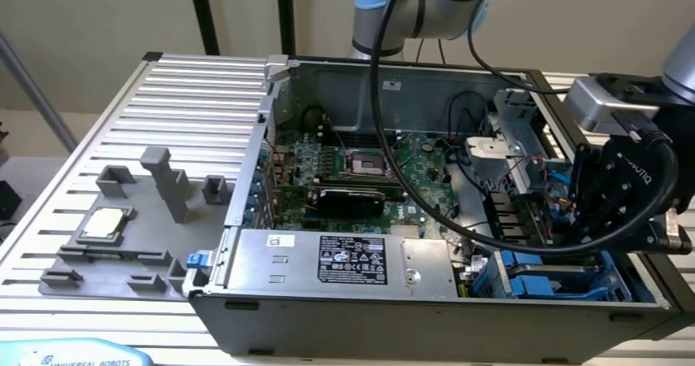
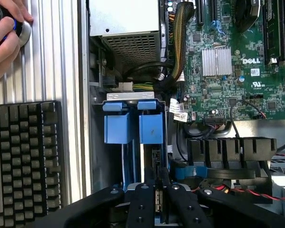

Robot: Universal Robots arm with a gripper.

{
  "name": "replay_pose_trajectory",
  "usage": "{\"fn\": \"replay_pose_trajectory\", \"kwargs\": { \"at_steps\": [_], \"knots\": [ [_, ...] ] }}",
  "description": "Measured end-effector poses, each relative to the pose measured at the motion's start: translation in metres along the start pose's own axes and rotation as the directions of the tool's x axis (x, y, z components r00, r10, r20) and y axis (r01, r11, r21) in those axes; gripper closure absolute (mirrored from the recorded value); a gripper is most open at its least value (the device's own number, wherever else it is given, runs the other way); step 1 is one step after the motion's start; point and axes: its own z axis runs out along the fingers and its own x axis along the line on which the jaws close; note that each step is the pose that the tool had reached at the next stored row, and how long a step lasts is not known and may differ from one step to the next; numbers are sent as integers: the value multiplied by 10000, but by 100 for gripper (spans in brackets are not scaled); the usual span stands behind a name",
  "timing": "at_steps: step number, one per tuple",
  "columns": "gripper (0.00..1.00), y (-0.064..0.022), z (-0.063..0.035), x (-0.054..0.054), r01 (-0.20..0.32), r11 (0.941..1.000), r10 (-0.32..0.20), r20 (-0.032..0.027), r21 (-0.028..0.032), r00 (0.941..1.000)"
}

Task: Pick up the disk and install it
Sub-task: 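Insert the first disk wire, then insert the second disk wire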

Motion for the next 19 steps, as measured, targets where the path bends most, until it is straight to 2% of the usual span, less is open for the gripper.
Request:
{"fn": "replay_pose_trajectory", "kwargs": {
  "at_steps": [7,12,16,17,18,19],
  "knots": [
    [84,-23,19,-40,-18,10000,18,-31,-1,10000],
    [84,-27,27,-46,-22,10000,22,-85,5,10000],
    [82,-29,30,-48,-18,10000,18,-80,9,10000],
    [82,-28,17,-46,-18,10000,18,-82,5,10000],
    [76,-25,-12,-43,-20,10000,20,-87,5,10000],
    [76,-21,-52,-38,-22,10000,22,-86,4,10000]
  ]
}}
